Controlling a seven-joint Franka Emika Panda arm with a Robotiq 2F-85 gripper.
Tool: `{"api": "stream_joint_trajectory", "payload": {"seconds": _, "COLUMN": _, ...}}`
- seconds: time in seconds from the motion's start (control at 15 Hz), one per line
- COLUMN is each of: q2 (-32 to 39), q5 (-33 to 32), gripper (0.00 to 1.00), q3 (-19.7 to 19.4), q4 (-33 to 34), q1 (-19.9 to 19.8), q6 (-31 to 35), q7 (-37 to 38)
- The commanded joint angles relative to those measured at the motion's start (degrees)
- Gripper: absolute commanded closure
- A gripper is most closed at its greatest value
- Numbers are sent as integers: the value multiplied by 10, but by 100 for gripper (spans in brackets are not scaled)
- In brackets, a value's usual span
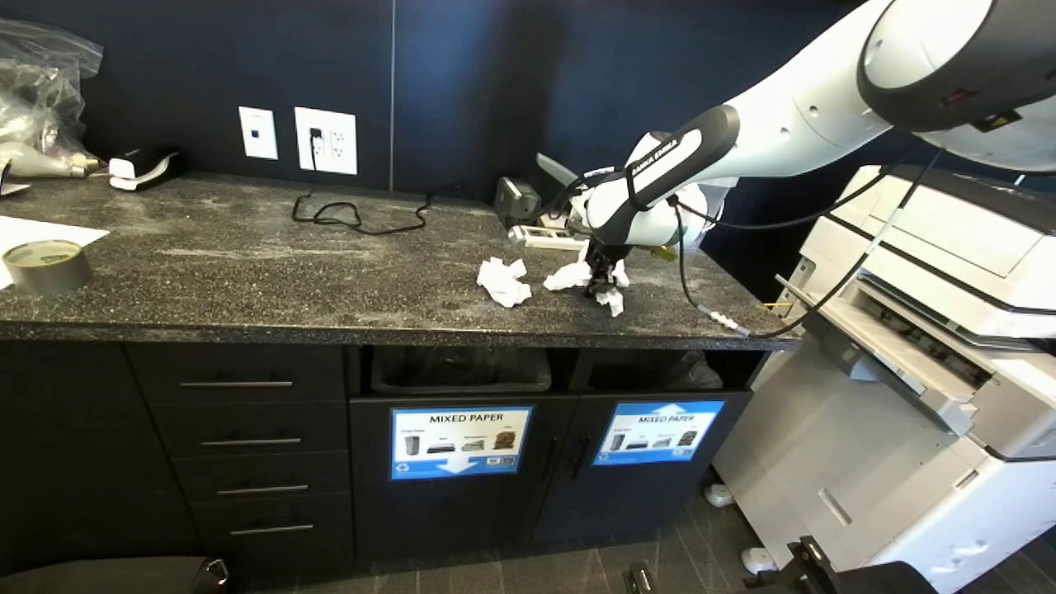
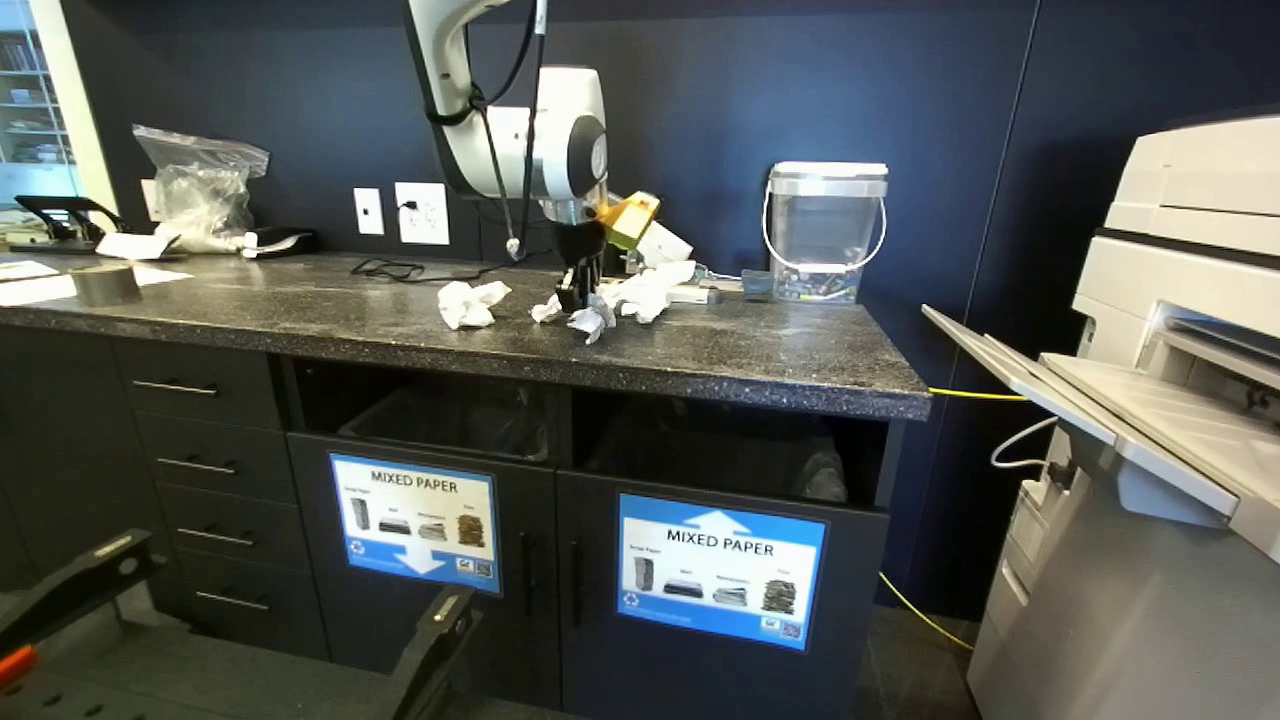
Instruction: Pick up the papers on the counter and throw them in the bin
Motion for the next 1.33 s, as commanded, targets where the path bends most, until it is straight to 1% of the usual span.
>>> {"api": "stream_joint_trajectory", "payload": {"seconds": 0.0, "q2": 10, "q5": -15, "gripper": 89, "q3": -21, "q4": 29, "q1": 17, "q6": -22, "q7": 24}}
{"api": "stream_joint_trajectory", "payload": {"seconds": 0.07, "q2": 10, "q5": -18, "gripper": 89, "q3": -29, "q4": 30, "q1": 22, "q6": -29, "q7": 32}}
{"api": "stream_joint_trajectory", "payload": {"seconds": 0.13, "q2": 10, "q5": -27, "gripper": 90, "q3": -48, "q4": 28, "q1": 42, "q6": -33, "q7": 56}}
{"api": "stream_joint_trajectory", "payload": {"seconds": 0.27, "q2": 5, "q5": -39, "gripper": 87, "q3": -67, "q4": 32, "q1": 51, "q6": -65, "q7": 84}}
{"api": "stream_joint_trajectory", "payload": {"seconds": 0.33, "q2": 6, "q5": -49, "gripper": 88, "q3": -79, "q4": 30, "q1": 66, "q6": -77, "q7": 111}}
{"api": "stream_joint_trajectory", "payload": {"seconds": 0.4, "q2": 0, "q5": -48, "gripper": 85, "q3": -78, "q4": 31, "q1": 62, "q6": -103, "q7": 120}}
{"api": "stream_joint_trajectory", "payload": {"seconds": 0.47, "q2": -3, "q5": -45, "gripper": 87, "q3": -69, "q4": 33, "q1": 52, "q6": -125, "q7": 119}}
{"api": "stream_joint_trajectory", "payload": {"seconds": 0.53, "q2": -5, "q5": -51, "gripper": 85, "q3": -77, "q4": 27, "q1": 64, "q6": -134, "q7": 144}}
{"api": "stream_joint_trajectory", "payload": {"seconds": 0.67, "q2": -14, "q5": -44, "gripper": 86, "q3": -70, "q4": 24, "q1": 50, "q6": -159, "q7": 154}}
{"api": "stream_joint_trajectory", "payload": {"seconds": 0.8, "q2": -18, "q5": -49, "gripper": 87, "q3": -75, "q4": 11, "q1": 56, "q6": -166, "q7": 186}}
{"api": "stream_joint_trajectory", "payload": {"seconds": 0.87, "q2": -24, "q5": -43, "gripper": 87, "q3": -72, "q4": 8, "q1": 44, "q6": -173, "q7": 187}}
{"api": "stream_joint_trajectory", "payload": {"seconds": 1.0, "q2": -28, "q5": -47, "gripper": 86, "q3": -75, "q4": -5, "q1": 47, "q6": -176, "q7": 217}}
{"api": "stream_joint_trajectory", "payload": {"seconds": 1.13, "q2": -40, "q5": -40, "gripper": 86, "q3": -72, "q4": -16, "q1": 31, "q6": -183, "q7": 228}}
{"api": "stream_joint_trajectory", "payload": {"seconds": 1.2, "q2": -44, "q5": -45, "gripper": 86, "q3": -78, "q4": -31, "q1": 36, "q6": -171, "q7": 252}}
{"api": "stream_joint_trajectory", "payload": {"seconds": 1.27, "q2": -50, "q5": -43, "gripper": 85, "q3": -78, "q4": -39, "q1": 30, "q6": -167, "q7": 264}}
